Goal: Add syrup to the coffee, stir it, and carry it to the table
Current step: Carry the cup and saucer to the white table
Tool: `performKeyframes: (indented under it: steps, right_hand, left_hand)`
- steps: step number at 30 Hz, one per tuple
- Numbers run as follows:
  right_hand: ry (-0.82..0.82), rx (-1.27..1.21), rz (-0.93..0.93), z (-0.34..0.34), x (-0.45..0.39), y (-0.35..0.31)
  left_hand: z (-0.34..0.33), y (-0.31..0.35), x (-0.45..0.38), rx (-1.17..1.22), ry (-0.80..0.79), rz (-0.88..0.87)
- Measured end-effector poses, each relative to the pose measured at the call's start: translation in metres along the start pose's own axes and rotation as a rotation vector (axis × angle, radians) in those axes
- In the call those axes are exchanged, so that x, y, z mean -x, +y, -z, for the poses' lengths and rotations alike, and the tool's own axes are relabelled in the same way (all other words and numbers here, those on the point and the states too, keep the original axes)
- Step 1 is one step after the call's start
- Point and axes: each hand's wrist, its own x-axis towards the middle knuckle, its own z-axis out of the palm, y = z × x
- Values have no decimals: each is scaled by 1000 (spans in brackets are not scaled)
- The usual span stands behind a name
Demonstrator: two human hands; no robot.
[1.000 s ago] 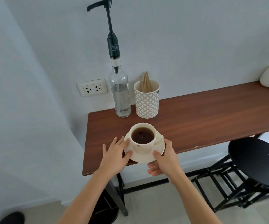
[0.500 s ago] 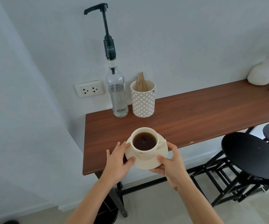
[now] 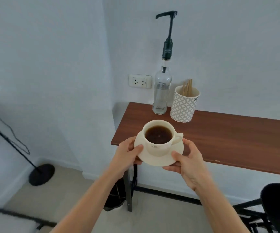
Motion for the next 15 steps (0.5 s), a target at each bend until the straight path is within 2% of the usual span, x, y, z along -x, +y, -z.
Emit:
performKeyframes:
  steps: [9,15]
  right_hand:
    - [-412,144,-55,-65,56,7]
    - [-671,209,-132,-135,129,37]
  left_hand:
    - [59,-11,135,230,372,127]
    - [111,-33,251,256,628,151]
